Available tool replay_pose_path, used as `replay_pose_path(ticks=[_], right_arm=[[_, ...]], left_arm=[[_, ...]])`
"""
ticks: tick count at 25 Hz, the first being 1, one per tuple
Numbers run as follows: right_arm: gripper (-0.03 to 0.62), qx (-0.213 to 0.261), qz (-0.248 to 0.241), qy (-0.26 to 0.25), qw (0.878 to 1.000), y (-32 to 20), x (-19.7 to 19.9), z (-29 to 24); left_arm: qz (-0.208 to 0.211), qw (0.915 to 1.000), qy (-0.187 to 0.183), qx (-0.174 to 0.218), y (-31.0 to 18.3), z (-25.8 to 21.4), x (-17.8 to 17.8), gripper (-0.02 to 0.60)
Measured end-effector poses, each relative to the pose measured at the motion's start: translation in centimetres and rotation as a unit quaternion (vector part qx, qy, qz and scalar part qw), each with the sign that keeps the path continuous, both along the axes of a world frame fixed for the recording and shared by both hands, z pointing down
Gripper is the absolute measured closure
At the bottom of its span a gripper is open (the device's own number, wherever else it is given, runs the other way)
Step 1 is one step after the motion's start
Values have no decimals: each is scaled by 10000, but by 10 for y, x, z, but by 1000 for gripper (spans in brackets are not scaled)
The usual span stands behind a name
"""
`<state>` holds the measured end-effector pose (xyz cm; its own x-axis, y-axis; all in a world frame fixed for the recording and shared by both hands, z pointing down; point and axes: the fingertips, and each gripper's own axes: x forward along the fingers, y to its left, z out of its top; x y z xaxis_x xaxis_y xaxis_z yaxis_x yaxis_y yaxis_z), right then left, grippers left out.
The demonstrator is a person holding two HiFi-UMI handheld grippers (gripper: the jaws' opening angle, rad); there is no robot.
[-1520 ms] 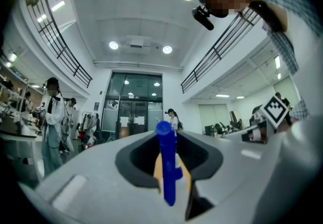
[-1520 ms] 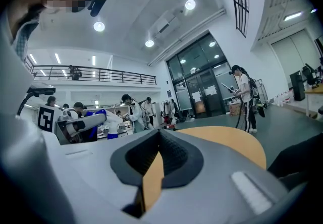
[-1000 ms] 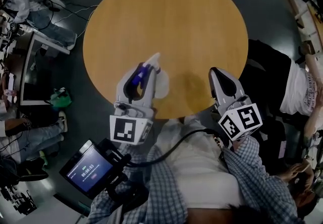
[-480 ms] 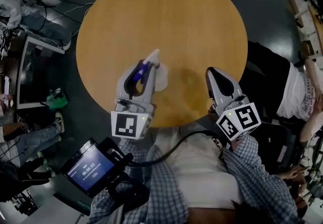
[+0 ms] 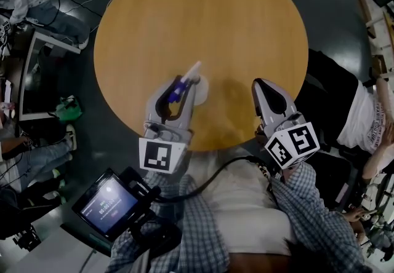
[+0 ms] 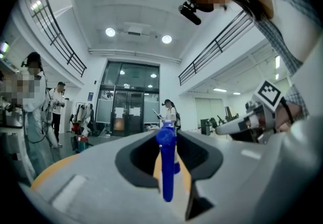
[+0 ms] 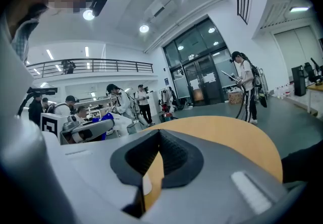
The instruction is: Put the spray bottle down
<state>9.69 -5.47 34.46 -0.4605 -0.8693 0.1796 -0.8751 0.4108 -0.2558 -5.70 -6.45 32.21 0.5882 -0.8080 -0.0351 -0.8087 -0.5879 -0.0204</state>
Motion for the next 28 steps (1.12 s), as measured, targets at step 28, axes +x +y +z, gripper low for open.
replay_pose_path(ticks=[28], right_arm=[[589, 141, -257, -45, 9996, 7, -20, -2]], left_arm=[[233, 9997, -46, 109, 22, -7, 2, 353]])
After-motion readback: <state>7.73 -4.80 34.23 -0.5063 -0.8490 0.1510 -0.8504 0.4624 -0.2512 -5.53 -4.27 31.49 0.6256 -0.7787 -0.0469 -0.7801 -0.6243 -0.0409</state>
